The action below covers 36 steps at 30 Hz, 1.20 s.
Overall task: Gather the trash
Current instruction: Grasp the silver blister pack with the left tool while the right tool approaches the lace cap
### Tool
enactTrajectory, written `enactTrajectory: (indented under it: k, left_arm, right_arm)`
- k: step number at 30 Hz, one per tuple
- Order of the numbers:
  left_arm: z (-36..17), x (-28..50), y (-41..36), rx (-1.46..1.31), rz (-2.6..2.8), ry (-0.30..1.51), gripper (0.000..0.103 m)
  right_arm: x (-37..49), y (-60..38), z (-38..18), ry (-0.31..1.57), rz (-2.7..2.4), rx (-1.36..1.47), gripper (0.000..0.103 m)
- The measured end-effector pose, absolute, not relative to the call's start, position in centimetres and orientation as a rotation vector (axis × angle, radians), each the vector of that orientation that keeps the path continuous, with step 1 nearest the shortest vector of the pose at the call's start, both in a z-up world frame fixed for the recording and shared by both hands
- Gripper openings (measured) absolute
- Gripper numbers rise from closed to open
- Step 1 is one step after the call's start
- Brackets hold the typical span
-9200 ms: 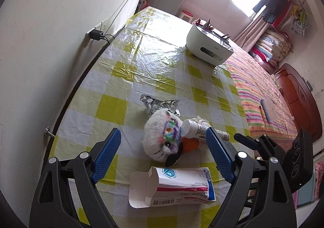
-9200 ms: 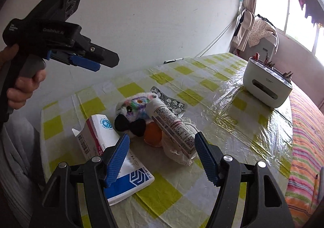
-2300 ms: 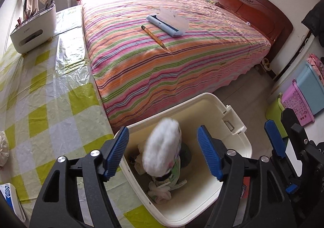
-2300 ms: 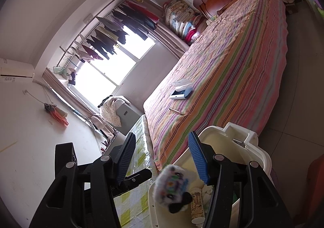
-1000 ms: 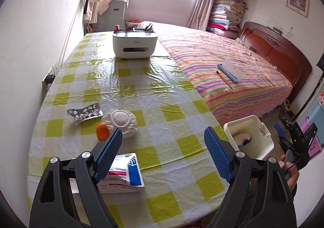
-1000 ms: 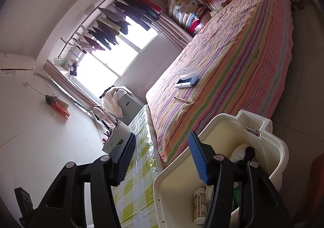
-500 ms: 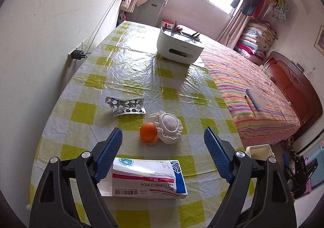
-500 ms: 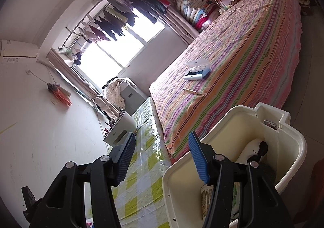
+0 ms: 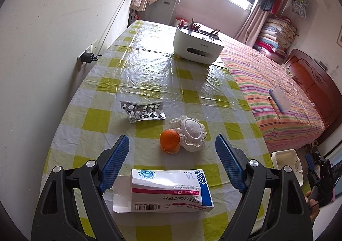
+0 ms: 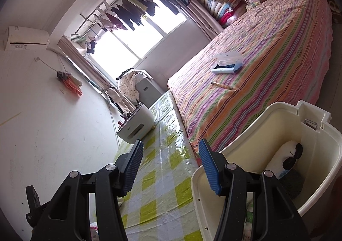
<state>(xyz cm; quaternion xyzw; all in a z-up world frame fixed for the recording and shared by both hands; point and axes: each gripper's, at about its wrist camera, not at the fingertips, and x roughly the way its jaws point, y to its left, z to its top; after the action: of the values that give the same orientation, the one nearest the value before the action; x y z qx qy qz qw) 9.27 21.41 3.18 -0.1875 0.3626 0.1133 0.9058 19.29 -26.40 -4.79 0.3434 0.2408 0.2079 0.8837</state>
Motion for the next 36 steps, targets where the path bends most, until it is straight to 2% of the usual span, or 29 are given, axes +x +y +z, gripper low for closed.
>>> enactTrajectory:
  k: [16,28,36]
  left_arm:
    - [1.9,10.7,23.7,-0.377,0.283,0.779,0.082]
    - [0.4,11.7,27.4,-0.499,0.301,0.825,0.082]
    - [-0.6,14.2,29.1,-0.558,0.271,0.868,0.082]
  right_arm:
    - [19.3,-20.8,-4.6,0.579,0.540,0.594,0.053]
    - [19.2,-10.6,-4.5,0.706,0.757,0.432,0.053]
    - [18.7,-7.6,-5.2,0.751,0.798,0.399,0.053]
